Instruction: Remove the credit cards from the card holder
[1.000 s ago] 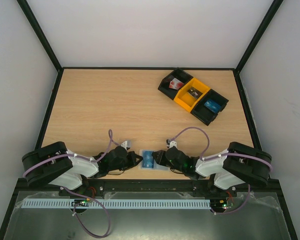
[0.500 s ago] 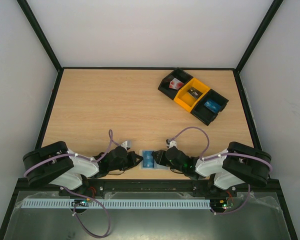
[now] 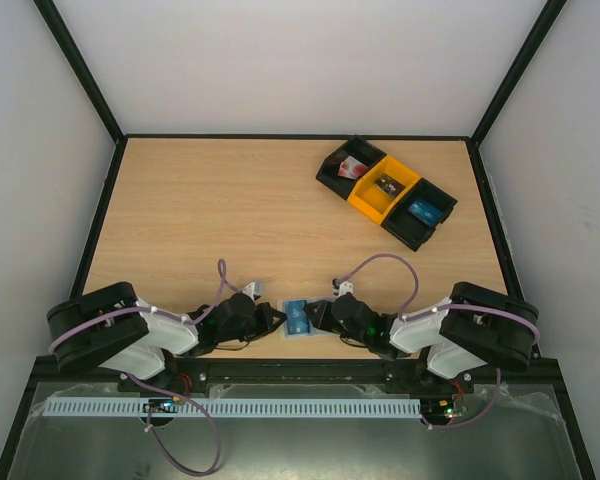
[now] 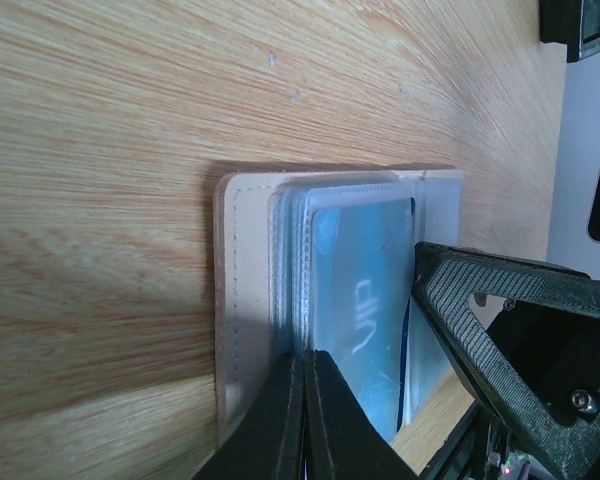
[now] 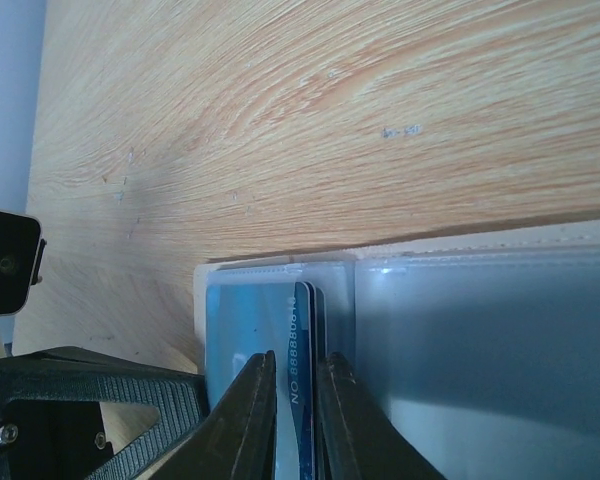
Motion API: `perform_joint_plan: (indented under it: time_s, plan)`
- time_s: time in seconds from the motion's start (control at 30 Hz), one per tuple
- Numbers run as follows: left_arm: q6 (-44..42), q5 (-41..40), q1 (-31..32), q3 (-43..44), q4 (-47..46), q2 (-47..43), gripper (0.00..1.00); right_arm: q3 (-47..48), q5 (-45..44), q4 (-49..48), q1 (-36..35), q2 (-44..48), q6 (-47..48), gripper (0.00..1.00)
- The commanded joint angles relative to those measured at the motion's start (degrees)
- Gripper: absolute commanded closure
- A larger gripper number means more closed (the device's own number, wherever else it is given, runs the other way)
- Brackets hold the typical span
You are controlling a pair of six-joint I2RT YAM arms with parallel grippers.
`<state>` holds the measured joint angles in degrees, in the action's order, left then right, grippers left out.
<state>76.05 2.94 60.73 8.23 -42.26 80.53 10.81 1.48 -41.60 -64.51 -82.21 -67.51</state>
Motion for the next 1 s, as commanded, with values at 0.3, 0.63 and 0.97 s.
perform_joint_plan:
  time_s: [0.3,0.63,0.97]
  plan:
    - [-0.5,0.3,0.7,-1.7,8.1,2.9,0.97,-1.1,4.8,-3.6,-0.5,1.7,-0.3,0.85]
    - [-0.4,0.3,0.7,-1.7,8.1,3.2,0.97,-1.2,5.6,-1.2,-0.6,3.4,-0.7,0.85]
    - [-0.4,0.1,0.7,-1.6,8.1,3.4,0.97,-0.9,4.0,2.6,-0.6,5.6,0.0,0.85]
